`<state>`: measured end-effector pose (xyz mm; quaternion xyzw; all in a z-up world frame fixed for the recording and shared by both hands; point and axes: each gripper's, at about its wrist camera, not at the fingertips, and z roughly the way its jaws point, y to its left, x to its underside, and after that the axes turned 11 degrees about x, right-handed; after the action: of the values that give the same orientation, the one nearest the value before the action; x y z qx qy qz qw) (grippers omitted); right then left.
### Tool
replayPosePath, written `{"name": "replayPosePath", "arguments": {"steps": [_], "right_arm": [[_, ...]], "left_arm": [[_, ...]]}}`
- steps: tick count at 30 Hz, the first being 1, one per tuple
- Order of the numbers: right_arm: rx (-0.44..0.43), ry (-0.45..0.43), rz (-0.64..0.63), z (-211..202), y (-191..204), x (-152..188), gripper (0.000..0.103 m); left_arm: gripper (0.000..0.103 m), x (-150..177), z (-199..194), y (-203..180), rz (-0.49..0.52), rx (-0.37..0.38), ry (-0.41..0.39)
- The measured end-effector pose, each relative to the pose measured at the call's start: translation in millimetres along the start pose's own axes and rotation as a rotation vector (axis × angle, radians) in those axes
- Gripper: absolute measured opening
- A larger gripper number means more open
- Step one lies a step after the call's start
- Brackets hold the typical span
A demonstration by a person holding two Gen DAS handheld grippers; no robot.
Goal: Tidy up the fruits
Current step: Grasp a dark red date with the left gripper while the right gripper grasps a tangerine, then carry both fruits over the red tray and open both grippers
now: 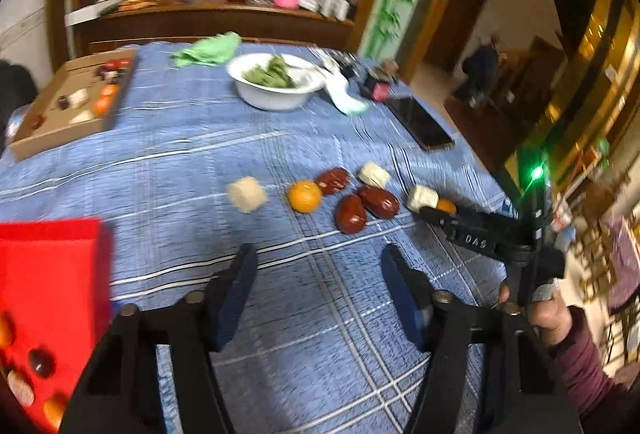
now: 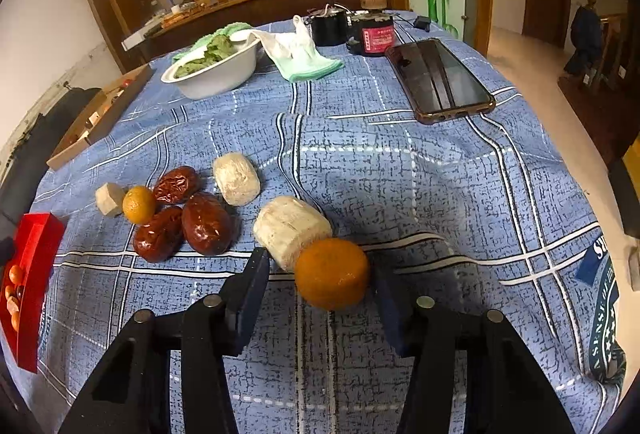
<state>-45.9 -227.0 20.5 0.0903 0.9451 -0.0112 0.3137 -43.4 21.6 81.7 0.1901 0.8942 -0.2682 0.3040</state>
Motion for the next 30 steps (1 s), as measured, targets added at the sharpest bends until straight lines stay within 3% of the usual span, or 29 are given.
{"name": "replayPosePath", "arguments": {"steps": [1,6,15,16,17,20,23,30], "right_arm": [[-0.007,-0.004,0.007,-1,-1,0,0.050],[-0.033,-0.030,0.029,-8,-7,0,0.039],[-0.068,-0.015,0.014,-6,-3,0,0.041],[-0.071,-0.010,0.009,-5,-2,0,0.042],[-0.063,-0.003,-0.002,-3,0,0,0.043],[-0.054,0.013,-0.017,3,3,0,0.045],[-0.060,0.011,-0.020,3,2,1,0.041],[-0.103,0.019,-0.001,2,-2,2,0.038]], "left_arm": [[0.046,-1,8,-3,0.012,0.007,0.013],[0.044,-9,57,-22,0.091,0.029,0.064],[0.044,-22,125,-25,0.151,-0.029,0.138],[0.040,-22,129,-23,0.152,-0.035,0.147],[0.030,-21,135,-22,0.150,-0.039,0.153],[0.030,-20,136,-19,0.141,-0.035,0.141],[0.030,-18,129,-20,0.138,-0.043,0.119],[0.030,-14,79,-19,0.084,-0.009,0.028]]}}
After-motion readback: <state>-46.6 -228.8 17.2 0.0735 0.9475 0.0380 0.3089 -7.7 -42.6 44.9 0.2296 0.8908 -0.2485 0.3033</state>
